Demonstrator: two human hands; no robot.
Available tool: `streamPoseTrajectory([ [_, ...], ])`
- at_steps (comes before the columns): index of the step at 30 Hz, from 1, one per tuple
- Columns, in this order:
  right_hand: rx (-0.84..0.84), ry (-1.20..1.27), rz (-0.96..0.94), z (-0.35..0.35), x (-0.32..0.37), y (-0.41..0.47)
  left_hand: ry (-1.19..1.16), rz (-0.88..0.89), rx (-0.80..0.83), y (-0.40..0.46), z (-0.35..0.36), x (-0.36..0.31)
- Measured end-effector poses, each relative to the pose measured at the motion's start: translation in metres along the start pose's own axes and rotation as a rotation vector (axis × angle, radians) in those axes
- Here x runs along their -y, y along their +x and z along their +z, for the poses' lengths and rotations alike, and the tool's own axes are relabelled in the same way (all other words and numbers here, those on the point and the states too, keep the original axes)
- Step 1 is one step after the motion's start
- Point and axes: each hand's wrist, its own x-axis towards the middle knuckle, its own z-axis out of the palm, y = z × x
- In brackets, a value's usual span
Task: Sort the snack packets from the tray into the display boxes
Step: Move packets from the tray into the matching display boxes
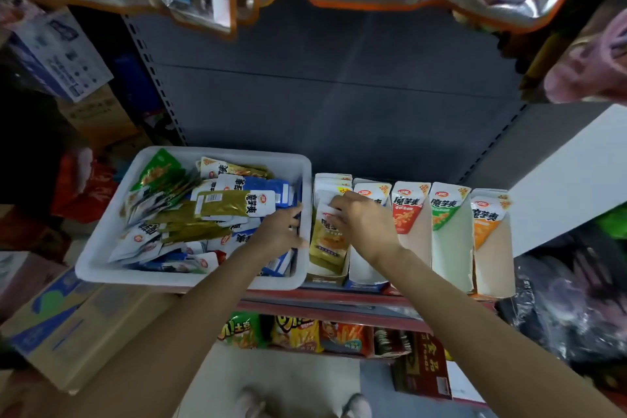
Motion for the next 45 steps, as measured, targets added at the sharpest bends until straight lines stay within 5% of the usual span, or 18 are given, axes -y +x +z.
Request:
streamPoseTrajectory([
  [6,0.110,-0.213,-0.017,0.021,0.006,-0.006,0.015,0.005,-0.017,0.003,0.001,0.004],
  [16,-0.075,-0.248,-0.111,0.029,0.003,-0.005,0.018,0.038,-0.029,0.000,0.000,0.006],
  [21,-0.102,-0.144,-0.110,0.025,0.018,0.006,0.094,0.164,-0.287,-0.017,-0.015,0.009],
  [26,0.101,0.088,-0.093,0.032,0.064,0.036,0.508,0.163,-0.565,-0.033,-0.067,0.037],
  [33,0.400,0.122,0.035,0.091,0.097,0.077,0.644,0.032,-0.333,-0.036,-0.110,0.086],
  [39,0.290,-0.349,-0.177,0.086,0.108,0.077,0.674,0.076,-0.384,-0.033,-0.114,0.090],
  [45,0.152,0.066,-0.033,0.055,0.096,0.067,0.635,0.177,-0.618,-0.030,-0.117,0.083],
])
